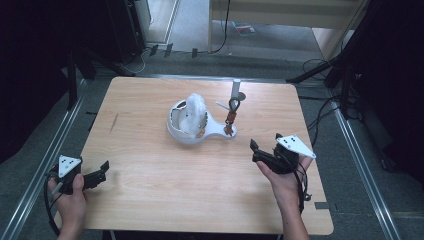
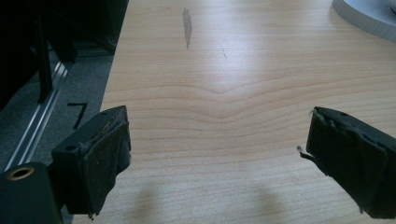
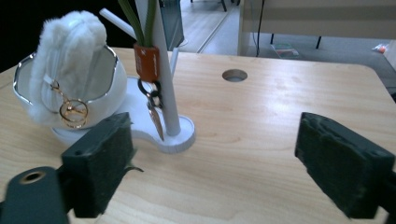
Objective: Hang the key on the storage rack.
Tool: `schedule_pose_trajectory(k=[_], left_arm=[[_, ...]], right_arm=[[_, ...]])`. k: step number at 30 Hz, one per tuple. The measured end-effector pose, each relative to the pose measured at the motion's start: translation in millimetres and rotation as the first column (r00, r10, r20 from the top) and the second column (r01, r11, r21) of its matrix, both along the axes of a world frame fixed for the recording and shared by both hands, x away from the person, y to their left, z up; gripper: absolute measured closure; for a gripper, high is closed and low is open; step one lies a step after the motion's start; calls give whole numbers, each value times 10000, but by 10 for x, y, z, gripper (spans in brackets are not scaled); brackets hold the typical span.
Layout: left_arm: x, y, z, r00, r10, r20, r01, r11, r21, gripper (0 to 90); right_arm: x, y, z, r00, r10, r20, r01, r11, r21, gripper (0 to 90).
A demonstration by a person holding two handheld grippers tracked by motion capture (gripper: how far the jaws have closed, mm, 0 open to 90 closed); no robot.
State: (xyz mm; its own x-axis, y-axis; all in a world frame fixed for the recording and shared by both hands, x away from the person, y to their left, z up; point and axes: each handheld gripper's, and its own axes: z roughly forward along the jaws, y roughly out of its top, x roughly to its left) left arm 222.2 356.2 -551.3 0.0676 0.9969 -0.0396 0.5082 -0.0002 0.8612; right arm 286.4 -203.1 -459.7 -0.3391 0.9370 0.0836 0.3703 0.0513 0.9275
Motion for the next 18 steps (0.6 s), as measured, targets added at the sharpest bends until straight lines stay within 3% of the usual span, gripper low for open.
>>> schedule_pose_trajectory(k=[4, 7, 13, 18], left_arm=[[-1, -1, -1, 10000, 3, 17, -3, 10000, 9, 70], [-3, -2, -3, 10000, 10, 72, -10, 10000, 3, 70], [-12, 5, 1, 10000, -22, 55, 22, 10000, 16, 70], [-13, 9, 0, 10000, -12, 77, 12, 10000, -29, 70]], right_arm=[[-42, -97, -109, 9993, -73, -372, 74, 10000, 28, 0], [-92, -178, -208, 9984, -299, -480, 286, 9992, -271, 0], [-186, -328, -351, 9952, -533, -823, 504, 9980, -378, 0], [-275, -442, -428, 9948, -721, -726, 669, 9952, -717, 0]])
